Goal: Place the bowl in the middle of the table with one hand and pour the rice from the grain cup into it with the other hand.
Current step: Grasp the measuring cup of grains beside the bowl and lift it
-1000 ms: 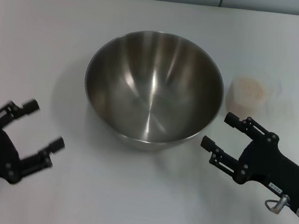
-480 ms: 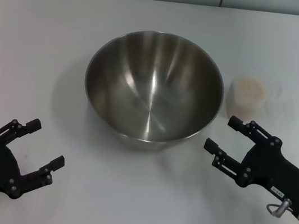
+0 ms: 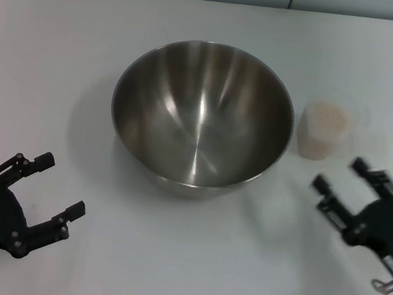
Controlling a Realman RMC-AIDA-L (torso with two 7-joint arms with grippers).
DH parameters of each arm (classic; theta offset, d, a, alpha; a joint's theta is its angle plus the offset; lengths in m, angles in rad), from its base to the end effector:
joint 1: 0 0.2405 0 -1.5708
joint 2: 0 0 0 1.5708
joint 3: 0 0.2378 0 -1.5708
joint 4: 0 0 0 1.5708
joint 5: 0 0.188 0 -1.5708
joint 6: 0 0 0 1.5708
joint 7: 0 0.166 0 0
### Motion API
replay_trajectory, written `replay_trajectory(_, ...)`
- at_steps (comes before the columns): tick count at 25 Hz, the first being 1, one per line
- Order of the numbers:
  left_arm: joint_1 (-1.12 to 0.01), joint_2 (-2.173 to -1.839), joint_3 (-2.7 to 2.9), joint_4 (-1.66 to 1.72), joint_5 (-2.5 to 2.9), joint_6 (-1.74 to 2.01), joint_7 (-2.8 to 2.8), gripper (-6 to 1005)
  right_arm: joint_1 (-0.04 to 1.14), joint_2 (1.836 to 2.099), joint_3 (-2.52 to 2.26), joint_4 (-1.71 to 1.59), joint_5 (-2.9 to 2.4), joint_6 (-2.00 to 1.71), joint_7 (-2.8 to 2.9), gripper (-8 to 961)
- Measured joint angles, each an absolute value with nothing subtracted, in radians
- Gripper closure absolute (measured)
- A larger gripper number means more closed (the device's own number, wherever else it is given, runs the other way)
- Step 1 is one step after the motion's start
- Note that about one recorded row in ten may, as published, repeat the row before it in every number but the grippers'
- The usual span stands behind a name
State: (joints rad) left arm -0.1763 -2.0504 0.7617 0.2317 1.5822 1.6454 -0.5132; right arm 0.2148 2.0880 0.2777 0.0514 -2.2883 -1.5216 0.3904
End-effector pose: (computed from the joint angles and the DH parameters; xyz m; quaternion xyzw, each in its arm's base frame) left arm -0.2925 0.2008 -0.0249 -0.8848 -0.1238 -0.3289 0.3061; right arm 0.2923 0.2201 -0.0408 -0.7984 0.2276 0.3624 0.4235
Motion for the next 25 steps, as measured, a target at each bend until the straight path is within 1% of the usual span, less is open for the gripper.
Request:
replay_trajectory(1,-0.177,-2.051,0.761,0.232,1.582,1.646,-0.513,152,0.172,2.089,0.376,0.100,-2.288,-1.500,0.316,230)
replay_trajectory(6,-0.178,-2.051,0.761,0.232,1.580,1.648,-0.514,152,0.125,2.092,0.564,0.165,-2.288,-1.416,0.233,232)
replay_trajectory(11,-0.180,-2.051,0.760,0.235,1.577,1.657,-0.538,152,0.136,2.092,0.640,0.195,-2.288,-1.320,0.192,235)
replay_trajectory(25,-0.179,-2.057,0.759,0.241,1.574,1.663,-0.538,152,0.179,2.092,0.657,0.188,-2.287,-1.271,0.188,241)
